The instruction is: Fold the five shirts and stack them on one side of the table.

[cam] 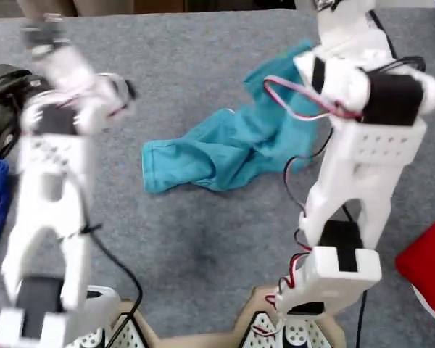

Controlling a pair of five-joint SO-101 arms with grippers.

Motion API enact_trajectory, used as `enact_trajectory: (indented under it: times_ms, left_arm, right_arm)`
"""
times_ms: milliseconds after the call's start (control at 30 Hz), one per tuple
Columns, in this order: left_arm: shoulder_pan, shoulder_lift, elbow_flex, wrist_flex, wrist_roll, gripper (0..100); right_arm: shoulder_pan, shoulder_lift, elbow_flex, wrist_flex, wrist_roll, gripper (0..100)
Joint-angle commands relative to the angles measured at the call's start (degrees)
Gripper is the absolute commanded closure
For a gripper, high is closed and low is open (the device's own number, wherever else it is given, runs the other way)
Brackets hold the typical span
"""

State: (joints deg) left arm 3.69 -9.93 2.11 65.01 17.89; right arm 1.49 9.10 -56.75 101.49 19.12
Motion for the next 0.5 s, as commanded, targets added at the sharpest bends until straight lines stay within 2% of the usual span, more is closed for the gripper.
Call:
enact_trajectory:
  times_ms: [0, 167, 367, 467]
  left_arm:
    - [7.5, 11.2, -9.6, -1.4, 0.1, 83]
    - [13.5, 33.8, -25.4, -1.4, 0.2, 83]
    - [15.7, 59.1, -54.8, 0.4, 0.1, 83]
    - [16.7, 69.1, -69.9, 4.0, 0.0, 78]
  right_arm:
    - [4.9, -1.6, 7.8, -1.0, 0.1, 99.3]
    - [9.3, 2.8, 16.9, -6.7, 0.2, 99.3]
    - [10.9, 8.0, 23.3, -14.5, 0.2, 99.3]
    - [10.4, 10.2, 24.5, -17.1, 0.0, 99.3]
